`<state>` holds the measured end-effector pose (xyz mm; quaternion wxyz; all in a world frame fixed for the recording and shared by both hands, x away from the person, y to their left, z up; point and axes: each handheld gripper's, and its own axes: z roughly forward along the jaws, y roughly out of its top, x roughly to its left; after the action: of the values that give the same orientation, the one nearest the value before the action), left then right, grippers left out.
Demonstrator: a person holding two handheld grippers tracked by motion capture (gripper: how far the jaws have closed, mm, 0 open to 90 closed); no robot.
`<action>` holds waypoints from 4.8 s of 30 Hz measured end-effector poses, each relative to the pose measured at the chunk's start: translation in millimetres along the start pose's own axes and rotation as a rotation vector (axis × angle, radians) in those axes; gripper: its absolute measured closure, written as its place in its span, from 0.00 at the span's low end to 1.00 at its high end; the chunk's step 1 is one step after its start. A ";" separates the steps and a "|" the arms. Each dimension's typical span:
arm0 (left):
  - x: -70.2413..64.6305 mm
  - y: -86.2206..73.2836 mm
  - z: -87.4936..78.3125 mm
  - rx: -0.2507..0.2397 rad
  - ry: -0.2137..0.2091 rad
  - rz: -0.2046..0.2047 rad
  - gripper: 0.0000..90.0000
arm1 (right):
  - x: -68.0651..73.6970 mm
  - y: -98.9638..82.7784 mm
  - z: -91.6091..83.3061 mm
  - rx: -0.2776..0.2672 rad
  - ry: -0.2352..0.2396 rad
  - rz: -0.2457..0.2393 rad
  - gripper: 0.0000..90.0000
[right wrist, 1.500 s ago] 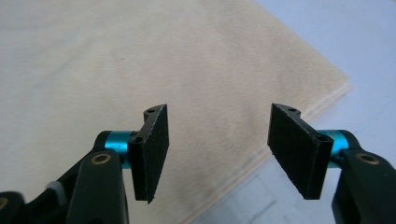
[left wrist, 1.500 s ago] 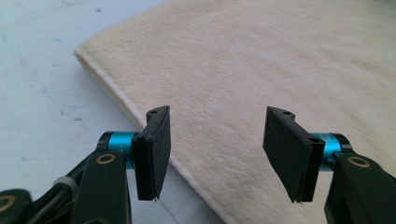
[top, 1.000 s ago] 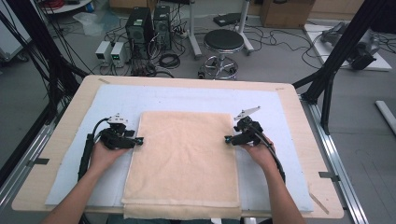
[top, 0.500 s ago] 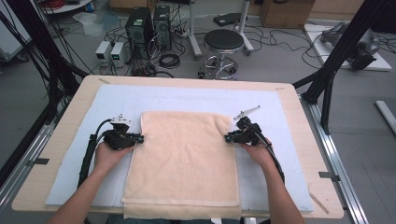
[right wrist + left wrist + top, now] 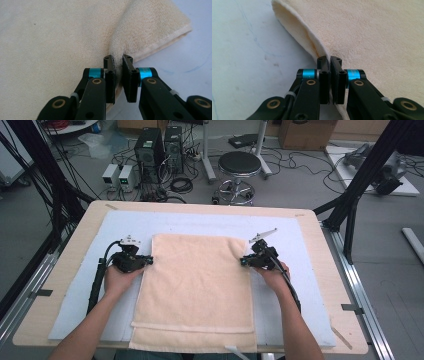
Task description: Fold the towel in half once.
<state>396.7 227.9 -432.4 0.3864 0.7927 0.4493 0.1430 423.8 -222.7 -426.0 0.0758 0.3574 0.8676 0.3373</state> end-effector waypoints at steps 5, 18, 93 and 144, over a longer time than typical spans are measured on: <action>10.8 14.1 10.8 -0.006 0.035 -0.024 0.96 | -9.5 18.4 4.6 -0.003 -0.045 0.011 0.92; 27.1 25.3 18.7 0.002 0.083 0.008 0.77 | -28.9 28.2 13.8 0.014 -0.104 0.070 0.73; -59.6 -56.5 -50.7 0.037 -0.177 0.343 0.84 | 93.9 -52.1 -24.5 -0.025 0.063 -0.252 0.82; -66.9 -57.1 -66.2 0.080 -0.284 0.287 0.85 | 99.3 -56.8 -49.4 0.049 0.125 -0.259 0.78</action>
<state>287.2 221.9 -423.0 0.3898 0.8755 0.2780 0.0652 300.3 -211.6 -413.8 0.0556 0.2223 0.9176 0.3249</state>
